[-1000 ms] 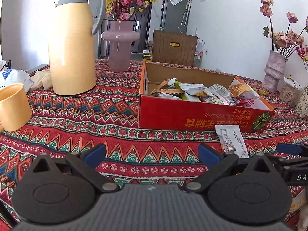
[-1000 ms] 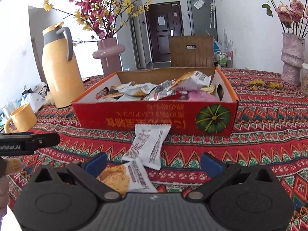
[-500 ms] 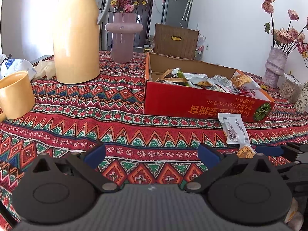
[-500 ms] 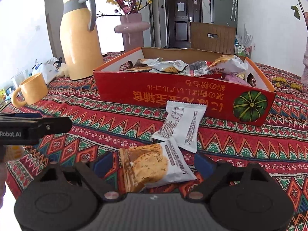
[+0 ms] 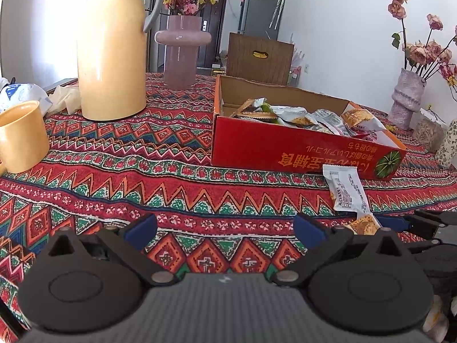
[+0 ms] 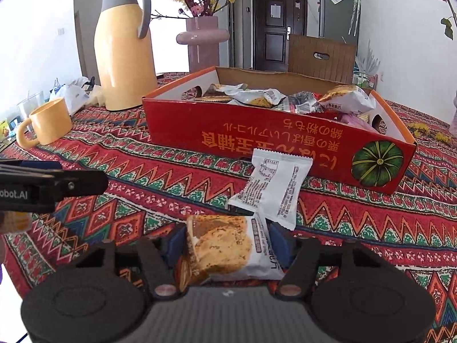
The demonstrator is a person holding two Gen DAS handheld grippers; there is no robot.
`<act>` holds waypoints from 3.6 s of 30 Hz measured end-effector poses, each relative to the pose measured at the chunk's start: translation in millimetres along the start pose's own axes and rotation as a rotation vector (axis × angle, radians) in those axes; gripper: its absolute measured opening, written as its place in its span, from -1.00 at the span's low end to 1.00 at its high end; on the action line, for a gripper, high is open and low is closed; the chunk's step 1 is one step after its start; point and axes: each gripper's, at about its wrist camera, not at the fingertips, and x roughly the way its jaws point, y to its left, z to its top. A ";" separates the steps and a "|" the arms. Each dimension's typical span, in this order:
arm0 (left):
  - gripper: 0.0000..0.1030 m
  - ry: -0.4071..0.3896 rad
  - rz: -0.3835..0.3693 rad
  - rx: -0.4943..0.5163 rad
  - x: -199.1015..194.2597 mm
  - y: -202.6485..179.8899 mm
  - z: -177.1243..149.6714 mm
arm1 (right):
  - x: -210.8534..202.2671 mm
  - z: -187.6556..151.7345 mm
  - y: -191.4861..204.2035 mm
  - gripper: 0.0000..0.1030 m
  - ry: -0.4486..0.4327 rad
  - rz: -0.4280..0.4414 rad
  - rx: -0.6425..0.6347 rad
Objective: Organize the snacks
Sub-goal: 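Grasp a pumpkin seed oat crisp packet with the right gripper, then grasp a white wrapped packet with the left gripper while the right gripper holds its packet, then carry both held packets over the cardboard box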
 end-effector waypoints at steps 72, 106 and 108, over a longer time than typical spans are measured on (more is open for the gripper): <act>-0.19 0.174 -0.057 0.188 106.7 -164.6 33.0 | -25.9 -7.1 -139.7 0.11 -0.255 -0.321 0.233; -0.19 -0.078 -0.097 0.156 38.4 -131.1 78.9 | -50.2 44.0 -111.9 0.11 -0.425 -0.306 0.143; -0.19 -0.096 -0.083 0.147 39.2 -125.9 86.9 | -48.6 53.6 -110.8 0.11 -0.441 -0.301 0.134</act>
